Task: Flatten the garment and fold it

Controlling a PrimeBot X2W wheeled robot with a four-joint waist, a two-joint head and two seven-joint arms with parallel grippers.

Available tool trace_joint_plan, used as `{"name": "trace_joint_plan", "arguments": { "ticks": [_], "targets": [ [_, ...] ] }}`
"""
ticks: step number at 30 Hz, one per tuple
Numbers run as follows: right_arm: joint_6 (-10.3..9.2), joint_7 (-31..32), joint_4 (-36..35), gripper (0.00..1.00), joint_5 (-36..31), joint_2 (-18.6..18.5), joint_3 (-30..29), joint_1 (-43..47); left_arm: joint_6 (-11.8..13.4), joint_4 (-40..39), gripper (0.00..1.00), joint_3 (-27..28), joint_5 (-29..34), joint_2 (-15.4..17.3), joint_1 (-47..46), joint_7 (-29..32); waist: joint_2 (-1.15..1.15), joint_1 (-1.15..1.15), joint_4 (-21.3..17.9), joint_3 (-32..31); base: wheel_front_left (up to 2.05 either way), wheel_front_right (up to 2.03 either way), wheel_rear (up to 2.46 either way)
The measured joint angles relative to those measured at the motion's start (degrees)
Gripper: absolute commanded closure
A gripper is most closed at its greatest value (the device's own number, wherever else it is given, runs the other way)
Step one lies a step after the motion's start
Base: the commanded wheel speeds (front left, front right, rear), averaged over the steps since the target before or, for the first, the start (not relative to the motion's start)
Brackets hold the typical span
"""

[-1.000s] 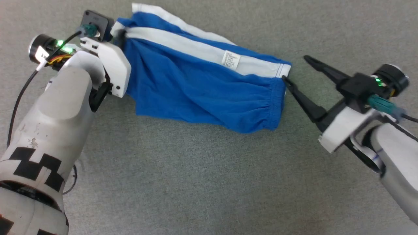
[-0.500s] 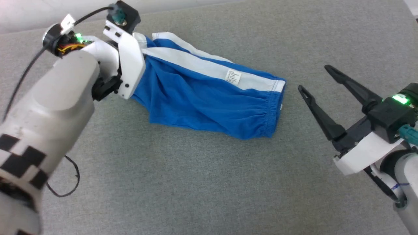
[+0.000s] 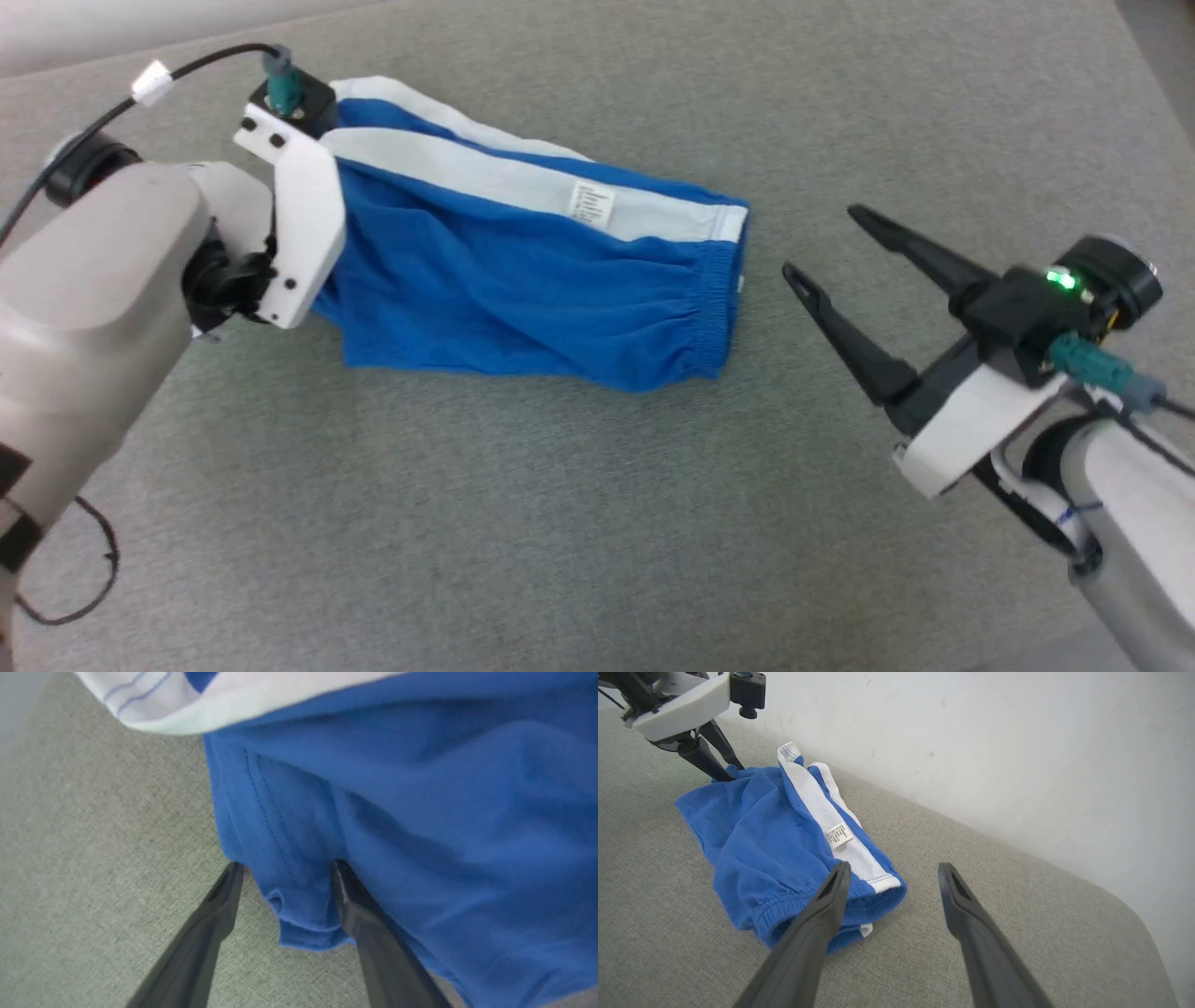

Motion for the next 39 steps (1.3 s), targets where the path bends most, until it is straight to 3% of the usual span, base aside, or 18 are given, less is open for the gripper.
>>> {"name": "trace_joint_plan", "arguments": {
  "ticks": [1, 2, 7, 12, 16, 22, 29, 36, 37, 38, 39],
  "targets": [
    [0.00, 0.30, 0.30, 0.00, 0.43, -0.27, 0.36, -0.93, 0.00, -0.25, 0.37, -0.10, -0.02, 0.40, -0.02, 0.30, 0.00, -0.01, -0.38, 0.14, 0.00, 0.00, 0.00],
    [0.00, 0.87, 0.57, 0.00, 1.14, -0.63, 0.74, -1.97, -0.01, -0.56, 1.00, -0.21, -0.15, 0.74, -0.01, 0.49, 0.00, -0.01, -0.70, 0.22, 0.00, 0.00, 0.00],
    [0.00, 7.33, 0.80, 0.00, 7.32, -3.32, 3.80, -8.88, -0.01, -2.18, 1.00, -1.18, -0.70, 0.93, 0.94, -0.98, 0.00, 0.00, -0.96, -0.74, 0.00, 0.00, 0.00],
    [0.00, 24.74, 2.23, 0.00, 18.18, -4.58, 9.16, -16.94, -0.01, -3.03, 1.00, -2.12, -1.18, 1.35, 2.55, -2.82, 0.00, 0.00, -0.11, -2.79, 0.00, 0.00, 0.00],
    [-0.04, 38.89, 7.66, 0.00, 26.18, -1.22, 9.72, -20.97, -0.01, -3.48, 1.00, -2.37, -1.77, 1.24, 3.37, -4.09, 0.00, 0.00, 0.92, -3.73, 0.00, 0.00, 0.00],
    [-0.07, 52.60, 20.28, 0.00, 27.28, 6.38, 7.78, -22.45, -0.01, -3.53, 1.00, -2.49, -1.76, 0.37, 3.30, -5.47, 0.00, 0.00, 2.27, -3.42, 0.00, 0.00, 0.00],
    [-0.07, 51.18, 32.09, 0.00, 22.25, 14.99, 2.83, -20.97, -0.01, -3.56, 1.00, -2.55, -1.46, -1.85, 1.46, -6.92, 0.00, 0.01, 4.31, -1.13, 0.00, 0.00, 0.00],
    [-0.08, 47.29, 32.76, 0.00, 20.58, 14.56, 4.20, -19.48, -0.37, -3.28, 1.00, -2.30, -1.67, -2.36, 0.78, -9.13, 0.00, -0.02, 6.20, 0.71, 0.00, 0.00, 0.00],
    [-0.08, 46.22, 32.47, 0.84, 20.87, 14.32, 4.43, -19.34, -0.42, -3.18, 1.00, -2.30, -2.01, -2.36, 0.80, -9.61, 0.00, -0.01, 6.27, 0.65, 0.00, 0.00, 0.00],
    [-0.08, 45.31, 32.40, 1.00, 21.68, 14.17, 4.32, -19.14, -0.42, -2.98, 1.00, -2.33, -2.36, -2.37, 0.87, -10.21, 0.00, -0.01, 6.32, 0.49, 0.00, 0.00, 0.00],
    [-0.08, 44.08, 32.26, 1.00, 22.34, 14.00, 4.20, -18.94, -0.42, -2.75, 1.00, -2.35, -2.65, -2.34, 1.05, -10.95, 0.00, 0.00, 6.34, 0.24, 0.00, 0.00, 0.00]
  ]
}}
